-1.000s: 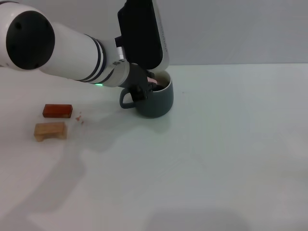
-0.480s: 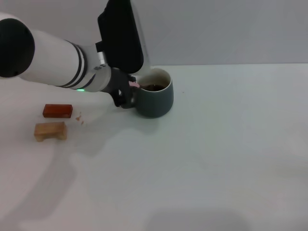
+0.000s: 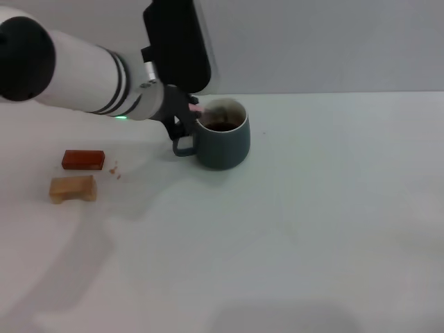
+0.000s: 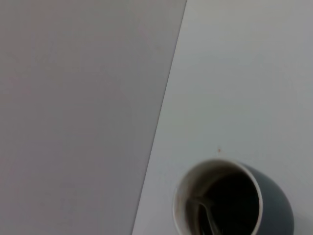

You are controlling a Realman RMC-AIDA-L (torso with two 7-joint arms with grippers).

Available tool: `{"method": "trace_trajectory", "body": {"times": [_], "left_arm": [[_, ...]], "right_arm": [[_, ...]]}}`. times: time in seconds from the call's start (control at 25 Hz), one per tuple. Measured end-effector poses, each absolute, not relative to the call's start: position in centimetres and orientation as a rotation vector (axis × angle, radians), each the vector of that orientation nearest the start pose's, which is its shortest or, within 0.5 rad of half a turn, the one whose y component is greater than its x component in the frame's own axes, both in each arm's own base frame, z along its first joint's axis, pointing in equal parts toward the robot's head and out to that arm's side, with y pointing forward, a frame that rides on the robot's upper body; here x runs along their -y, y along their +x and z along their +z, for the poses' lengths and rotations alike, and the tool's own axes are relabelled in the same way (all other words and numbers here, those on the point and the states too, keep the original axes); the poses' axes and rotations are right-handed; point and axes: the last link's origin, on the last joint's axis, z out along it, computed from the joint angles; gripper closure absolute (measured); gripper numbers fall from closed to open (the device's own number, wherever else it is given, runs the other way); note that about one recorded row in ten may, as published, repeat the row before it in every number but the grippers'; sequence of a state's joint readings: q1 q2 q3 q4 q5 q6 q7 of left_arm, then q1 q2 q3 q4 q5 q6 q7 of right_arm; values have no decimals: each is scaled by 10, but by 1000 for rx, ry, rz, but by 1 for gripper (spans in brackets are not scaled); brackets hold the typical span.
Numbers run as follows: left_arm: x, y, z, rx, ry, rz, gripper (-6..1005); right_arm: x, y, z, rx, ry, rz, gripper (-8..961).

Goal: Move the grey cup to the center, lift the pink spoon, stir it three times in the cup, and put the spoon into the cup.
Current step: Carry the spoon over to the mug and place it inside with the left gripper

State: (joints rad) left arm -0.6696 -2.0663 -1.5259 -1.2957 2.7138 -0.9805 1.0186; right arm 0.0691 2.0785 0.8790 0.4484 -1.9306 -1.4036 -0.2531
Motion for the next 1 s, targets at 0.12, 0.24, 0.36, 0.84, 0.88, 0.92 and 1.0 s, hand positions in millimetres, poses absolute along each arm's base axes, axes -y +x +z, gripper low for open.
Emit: {"method": "trace_trajectory", "body": {"times": [0.12,0.24,0.36,0.84,0.88,0.92,1.0], "left_arm": [[-416,-122,-28,-217,-2448,456,833],[-413,-116,-37,-242,-2465,433,833],[-412,-115,-39,-240,-2474,423,833],[-401,-134,-30,-188,-2470,445,833],[-401,-134,-30,-188,-2470,445,833],[-404,-141,-23,-163,-2448,461,833],[-408,-145,-19,-143,-2429,455,833]], "right_arm": [[-224,379,32,-510,-1048,482,955],[-223,380,32,-512,-1049,477,955],[-223,380,32,-512,-1050,477,954],[-227,377,29,-511,-1067,485,955],[-228,377,29,-511,-1068,486,955],[-228,377,29,-511,-1068,486,955],[-228,377,29,-510,-1069,487,955]]}}
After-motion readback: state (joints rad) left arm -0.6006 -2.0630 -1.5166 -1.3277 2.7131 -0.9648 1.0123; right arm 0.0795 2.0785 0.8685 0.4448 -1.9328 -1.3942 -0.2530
